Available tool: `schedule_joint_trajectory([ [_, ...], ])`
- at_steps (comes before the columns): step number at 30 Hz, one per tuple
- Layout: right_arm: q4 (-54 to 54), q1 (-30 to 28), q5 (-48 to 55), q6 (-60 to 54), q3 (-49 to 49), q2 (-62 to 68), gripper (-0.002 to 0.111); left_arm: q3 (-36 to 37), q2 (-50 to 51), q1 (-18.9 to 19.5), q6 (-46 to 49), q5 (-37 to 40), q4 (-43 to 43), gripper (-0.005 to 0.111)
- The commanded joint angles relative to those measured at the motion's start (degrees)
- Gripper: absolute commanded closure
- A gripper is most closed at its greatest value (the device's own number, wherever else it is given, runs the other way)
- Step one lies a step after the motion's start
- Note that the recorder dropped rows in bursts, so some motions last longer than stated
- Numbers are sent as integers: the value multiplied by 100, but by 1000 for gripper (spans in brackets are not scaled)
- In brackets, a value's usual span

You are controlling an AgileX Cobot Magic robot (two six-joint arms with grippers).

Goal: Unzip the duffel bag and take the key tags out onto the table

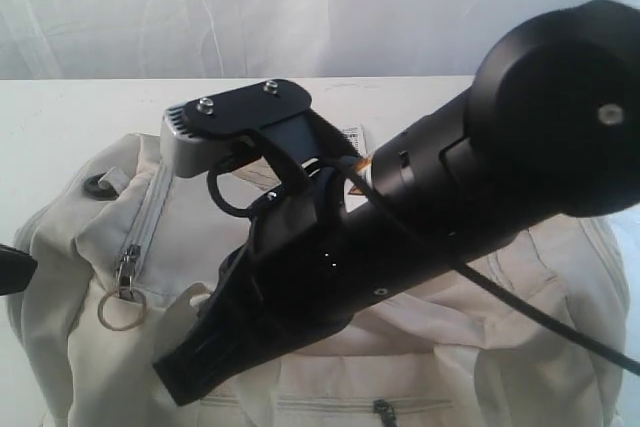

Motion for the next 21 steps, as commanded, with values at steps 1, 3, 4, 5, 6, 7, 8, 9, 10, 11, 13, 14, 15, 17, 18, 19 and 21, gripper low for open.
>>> schedule_joint_trajectory([
  [1,-145,-6,70,206,-6,-193,108,3,-13,-22,258,18,-180,107],
  [3,-175,-6,104,245,-6,-147,108,-107,-13,-22,768,253,-587,107],
  [4,-175,-6,105,291,-6,-121,108,-195,-13,-22,1156,469,-856,107],
  [5,-175,-6,105,324,-6,-109,108,-271,-13,-22,1525,728,-1067,107],
  [6,-175,-6,105,324,-6,-94,108,-366,-13,-22,2003,1000,-1305,107],
  [7,-175,-6,105,324,-6,-94,108,-451,-13,-22,2499,1220,-1487,107],
  [8,-175,-6,105,324,-6,-94,108,-511,-13,-22,2993,1352,-1576,107],
  [9,-175,-6,82,324,-6,-95,108,-550,-13,-22,3435,1469,-1617,107],
  [10,-175,-6,72,324,-6,-95,108,-550,-13,-22,3803,1514,-1617,107],
  [11,-175,-6,59,324,-6,-95,108,-538,-13,-22,4031,1514,-1617,107],
  [13,-175,-6,59,324,-6,-95,108,-444,-13,-22,4320,1401,-1617,107],
  [14,-175,-6,48,324,-6,-95,108,-392,-13,-22,4330,1317,-1617,107],
  [15,-175,-6,48,324,-6,-95,108,-328,-13,-22,4330,1239,-1629,107],
  [17,-175,-6,48,324,-6,-95,108,-218,-13,-22,4330,1136,-1629,103],
  [18,-175,-6,48,324,-6,-95,108,-178,-13,-22,4330,1088,-1629,99],
  [19,-175,-6,48,324,-6,-95,108,-125,-13,-22,4330,1042,-1651,93],
  [21,-175,-6,48,324,-6,-95,108,1,-13,-22,4330,888,-1779,79],
])
